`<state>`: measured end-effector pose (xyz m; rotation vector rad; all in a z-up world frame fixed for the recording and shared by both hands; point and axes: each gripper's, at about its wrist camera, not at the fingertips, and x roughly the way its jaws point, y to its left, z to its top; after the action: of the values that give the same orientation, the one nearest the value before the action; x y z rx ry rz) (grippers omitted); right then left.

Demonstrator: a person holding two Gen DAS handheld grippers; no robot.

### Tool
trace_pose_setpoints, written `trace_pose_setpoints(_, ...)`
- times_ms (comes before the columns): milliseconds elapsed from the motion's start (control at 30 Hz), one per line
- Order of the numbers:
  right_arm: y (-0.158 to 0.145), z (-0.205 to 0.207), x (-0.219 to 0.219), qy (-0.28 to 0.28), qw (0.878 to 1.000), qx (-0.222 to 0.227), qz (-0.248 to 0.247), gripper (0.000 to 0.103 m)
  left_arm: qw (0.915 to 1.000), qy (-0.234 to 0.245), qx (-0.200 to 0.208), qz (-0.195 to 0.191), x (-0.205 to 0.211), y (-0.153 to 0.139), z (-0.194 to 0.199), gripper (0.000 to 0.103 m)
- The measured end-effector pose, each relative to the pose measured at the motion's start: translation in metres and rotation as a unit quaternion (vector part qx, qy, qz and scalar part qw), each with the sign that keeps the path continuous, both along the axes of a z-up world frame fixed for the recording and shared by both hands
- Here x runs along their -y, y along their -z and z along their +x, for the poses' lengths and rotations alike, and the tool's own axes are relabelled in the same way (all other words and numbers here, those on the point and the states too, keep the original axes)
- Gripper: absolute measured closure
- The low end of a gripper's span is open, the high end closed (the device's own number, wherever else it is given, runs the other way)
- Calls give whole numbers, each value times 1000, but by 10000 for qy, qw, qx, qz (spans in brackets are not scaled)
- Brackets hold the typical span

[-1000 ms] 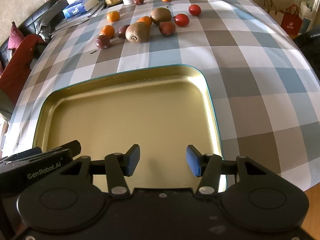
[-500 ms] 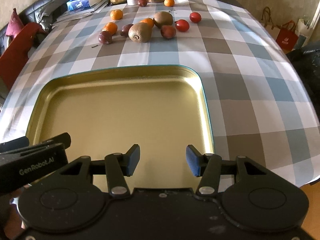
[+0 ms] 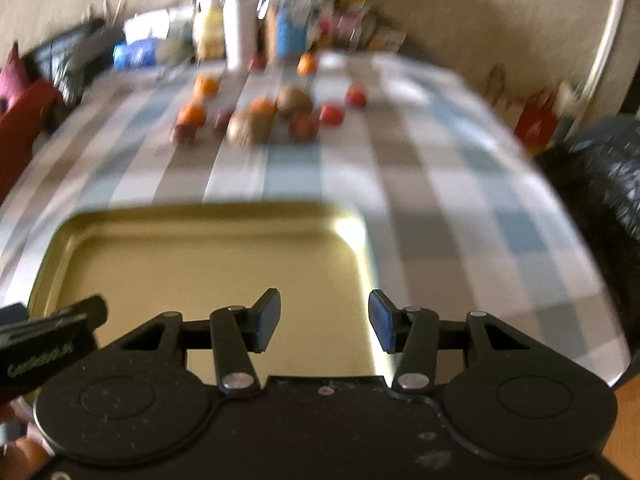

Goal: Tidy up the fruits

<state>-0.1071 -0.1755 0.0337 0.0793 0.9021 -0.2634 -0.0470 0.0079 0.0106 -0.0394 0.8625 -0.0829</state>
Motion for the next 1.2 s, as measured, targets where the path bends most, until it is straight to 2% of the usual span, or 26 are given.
trace_pose_setpoints(67,-8,3,3,73,9996,263,-109,53,9997,-52,237,-64,-1,-5,2,17)
trace_pose_setpoints(233,-33,20,16,108,9946,1029,-27,53,9989,109,453,-24,2,-21,24,17)
trace_pose_setpoints(367,-48,45,23,-44,9900,1411,-42,53,9959,345,828,-78,5,-39,44,15)
trace_pose_setpoints(500,-50,65,30,-90,9871,1597,-107,53,9920,229,1238,-31,9,-51,66,15)
trace_pose_setpoints(700,-41,101,50,-60,9853,1707,-75,53,9884,357,1475,-65,14,-54,107,15)
trace_pose_setpoints(833,-30,126,65,27,9870,1608,18,53,9872,403,1543,-29,19,-51,133,15)
trace_pose_setpoints(1200,1,198,117,418,9867,1556,193,52,9797,627,1833,524,49,-39,215,15)
